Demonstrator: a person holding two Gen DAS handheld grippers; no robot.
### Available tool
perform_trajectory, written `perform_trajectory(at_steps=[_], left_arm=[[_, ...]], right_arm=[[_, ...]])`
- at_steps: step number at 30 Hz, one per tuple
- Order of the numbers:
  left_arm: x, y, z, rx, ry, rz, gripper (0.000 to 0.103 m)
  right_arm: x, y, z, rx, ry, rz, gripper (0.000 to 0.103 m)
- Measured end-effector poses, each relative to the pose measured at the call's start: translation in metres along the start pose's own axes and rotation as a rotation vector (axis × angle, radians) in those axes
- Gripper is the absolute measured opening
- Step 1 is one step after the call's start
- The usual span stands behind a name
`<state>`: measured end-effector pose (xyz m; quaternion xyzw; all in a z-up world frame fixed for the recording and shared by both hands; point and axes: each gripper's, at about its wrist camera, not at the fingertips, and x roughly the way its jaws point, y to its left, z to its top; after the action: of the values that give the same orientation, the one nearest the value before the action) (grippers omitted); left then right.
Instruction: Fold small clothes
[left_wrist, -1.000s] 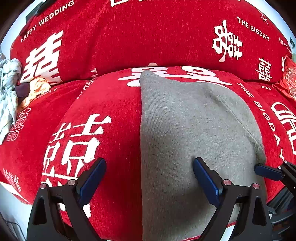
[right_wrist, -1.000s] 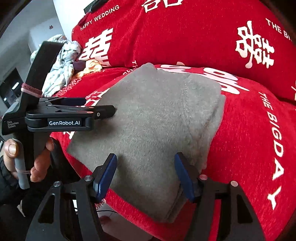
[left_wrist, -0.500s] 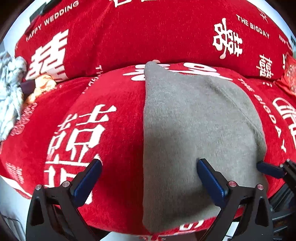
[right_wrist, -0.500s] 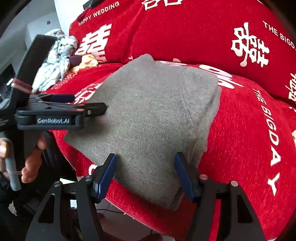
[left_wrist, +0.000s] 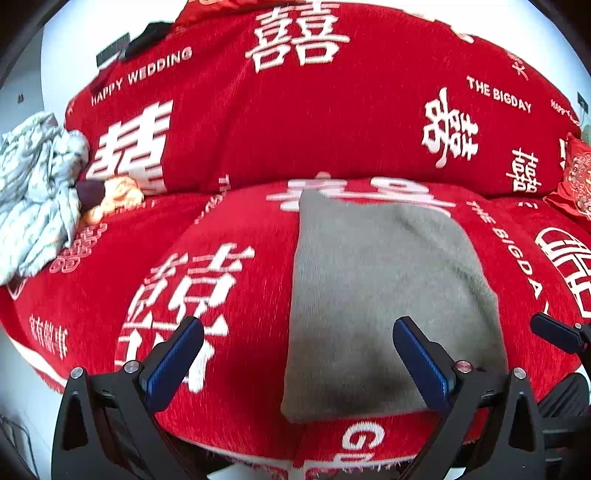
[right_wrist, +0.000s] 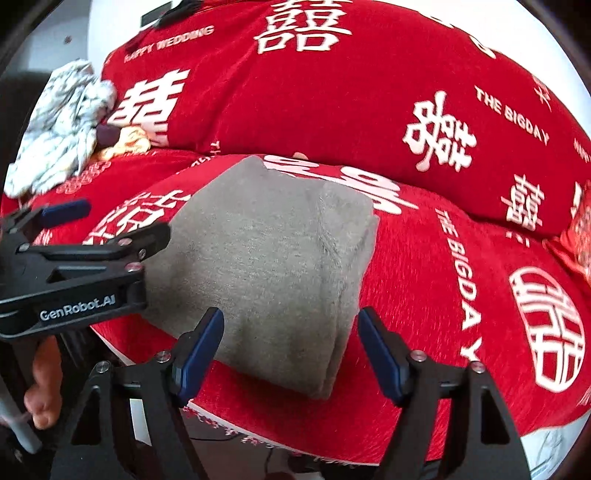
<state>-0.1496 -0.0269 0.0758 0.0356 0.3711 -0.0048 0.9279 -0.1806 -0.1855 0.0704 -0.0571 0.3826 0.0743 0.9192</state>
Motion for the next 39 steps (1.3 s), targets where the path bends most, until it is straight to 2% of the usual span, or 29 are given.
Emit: perform_trajectory(at_steps=[4, 8, 10, 13, 15, 26, 39], left_arm=[[-0.004, 0.000, -0.005, -0.016, -0.016, -0.029, 0.102], [-0.018, -0.002, -0.013, -0.056, -0.118, -0.004, 0.102], [-0.022, -0.004, -0.015, -0.067, -0.138, 0.004, 0.102], [-0.022, -0.005, -0.014, -0.064, -0.108, 0.017, 0.102], [-0.020, -0.005, -0.014, -0.067, -0.072, -0.008, 0.102], [-0.028, -0.012, -0.018, -0.025, -0.085, -0.004, 0.102], [-0.030, -0.011, -0.018, -0.036, -0.091, 0.001, 0.102]], right_arm=[[0.004, -0.007, -0.003, 0.052, 0.013, -0.009, 0.078], [0.005, -0.012, -0.006, 0.080, 0.027, -0.030, 0.078], [0.004, -0.015, -0.008, 0.093, 0.029, -0.036, 0.078], [0.003, -0.016, -0.009, 0.103, 0.037, -0.034, 0.078], [0.002, -0.016, -0.010, 0.102, 0.040, -0.035, 0.078], [-0.003, -0.003, -0.010, 0.062, 0.038, -0.043, 0.078], [-0.008, 0.000, -0.007, 0.055, 0.031, -0.043, 0.078]])
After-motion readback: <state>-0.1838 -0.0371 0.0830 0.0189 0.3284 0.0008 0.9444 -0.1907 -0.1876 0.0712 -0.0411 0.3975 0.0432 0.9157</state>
